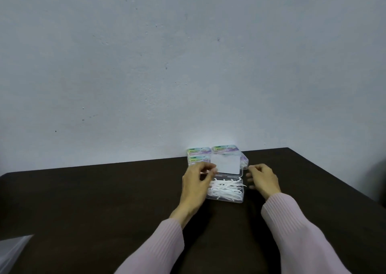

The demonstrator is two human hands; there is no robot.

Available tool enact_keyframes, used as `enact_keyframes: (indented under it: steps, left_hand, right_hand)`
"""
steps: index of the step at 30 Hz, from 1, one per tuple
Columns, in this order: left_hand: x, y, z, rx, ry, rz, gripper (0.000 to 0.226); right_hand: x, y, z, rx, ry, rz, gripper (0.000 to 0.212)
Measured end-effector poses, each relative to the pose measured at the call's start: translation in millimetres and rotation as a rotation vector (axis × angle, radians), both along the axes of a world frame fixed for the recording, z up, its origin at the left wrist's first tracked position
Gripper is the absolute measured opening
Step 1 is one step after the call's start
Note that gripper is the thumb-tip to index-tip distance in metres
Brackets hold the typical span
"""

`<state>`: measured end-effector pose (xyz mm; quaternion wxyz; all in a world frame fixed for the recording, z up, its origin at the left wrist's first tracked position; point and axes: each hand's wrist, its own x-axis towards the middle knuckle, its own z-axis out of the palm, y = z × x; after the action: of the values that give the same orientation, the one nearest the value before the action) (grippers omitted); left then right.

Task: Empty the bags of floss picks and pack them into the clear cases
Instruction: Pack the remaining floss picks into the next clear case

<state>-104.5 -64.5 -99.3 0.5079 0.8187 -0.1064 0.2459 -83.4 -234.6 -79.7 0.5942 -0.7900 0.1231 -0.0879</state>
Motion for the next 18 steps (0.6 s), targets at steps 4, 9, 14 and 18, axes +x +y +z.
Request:
enact_keyframes:
  steps: [4, 9, 14, 18]
  left_hand:
    - [2.8, -2.5, 10.0, -0.425, 0.207, 0.028, 0.013]
    - [0.8, -14.4, 10.5, -0.597, 0.405, -0.166, 0.023]
    - [5.8, -16.0, 1.6, -0.591, 0.460, -0.166, 0.024]
    - [3.0, -12.1, -1.2, -0.465, 0.446, -0.170, 0.045]
  right_hand:
    - [-3.6, 20.2, -2.7, 0.383, -0.031, 0.030, 0.035]
    - [-11.7, 39.7, -3.1, 0.429, -0.070, 0.170, 0.045]
    - [-10.2, 47.9, -7.1, 0.277, -0.140, 0.189, 0.045]
    - [-5.2, 42.1, -10.8, 0.393, -0.119, 0.216, 0.045]
